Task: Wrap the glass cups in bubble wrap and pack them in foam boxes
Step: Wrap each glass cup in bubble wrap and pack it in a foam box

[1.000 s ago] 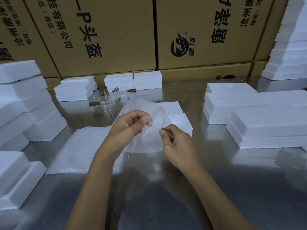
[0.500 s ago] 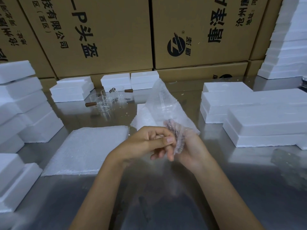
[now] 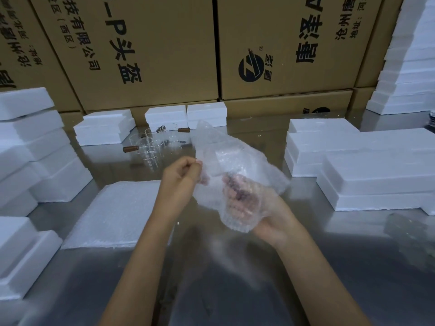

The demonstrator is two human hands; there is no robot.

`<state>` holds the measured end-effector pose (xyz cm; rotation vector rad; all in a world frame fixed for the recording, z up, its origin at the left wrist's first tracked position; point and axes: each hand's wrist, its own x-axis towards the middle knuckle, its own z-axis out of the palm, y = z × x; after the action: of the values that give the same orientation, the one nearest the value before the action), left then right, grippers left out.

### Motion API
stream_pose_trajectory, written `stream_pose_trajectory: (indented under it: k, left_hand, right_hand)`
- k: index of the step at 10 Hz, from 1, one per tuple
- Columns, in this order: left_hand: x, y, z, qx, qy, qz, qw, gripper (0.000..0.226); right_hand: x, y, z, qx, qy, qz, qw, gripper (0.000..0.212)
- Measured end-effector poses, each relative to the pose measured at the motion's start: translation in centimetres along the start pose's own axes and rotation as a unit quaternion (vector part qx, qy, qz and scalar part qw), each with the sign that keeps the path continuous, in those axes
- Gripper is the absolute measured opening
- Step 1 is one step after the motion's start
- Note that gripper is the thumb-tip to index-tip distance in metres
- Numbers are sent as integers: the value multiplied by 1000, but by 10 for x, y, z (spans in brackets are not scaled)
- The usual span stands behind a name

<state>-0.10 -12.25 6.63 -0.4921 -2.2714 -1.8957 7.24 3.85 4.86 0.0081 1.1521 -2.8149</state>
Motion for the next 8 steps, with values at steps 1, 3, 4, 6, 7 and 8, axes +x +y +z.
stream_pose_trajectory:
  k: [1,3,4,6,7,8]
  left_hand:
    - [-1,-2,-2,-9,-59,-12,998,30]
    - [3,-1,-6,-199,-165,-52,965,66]
    - [0,0,-6,-175,-195,-48,964,64]
    - [-4,6,2,-179,-124,-69,974,72]
    - [-2,8,4,-226,-70,-77,968,63]
    - [0,9,2,-313,-11,-95,945,52]
  right_hand:
    - [3,1,-4,21,40,-12,999,25]
    - [-2,2,1,-28,-13,-28,999,23]
    - [-3,14,12,-180,92,-115,973,30]
    - [11,25,36,-140,342,-284,885,60]
    - [18,10,13,-144,178,-162,960,13]
    - [12,-8,-12,-162,292,-277,901,18]
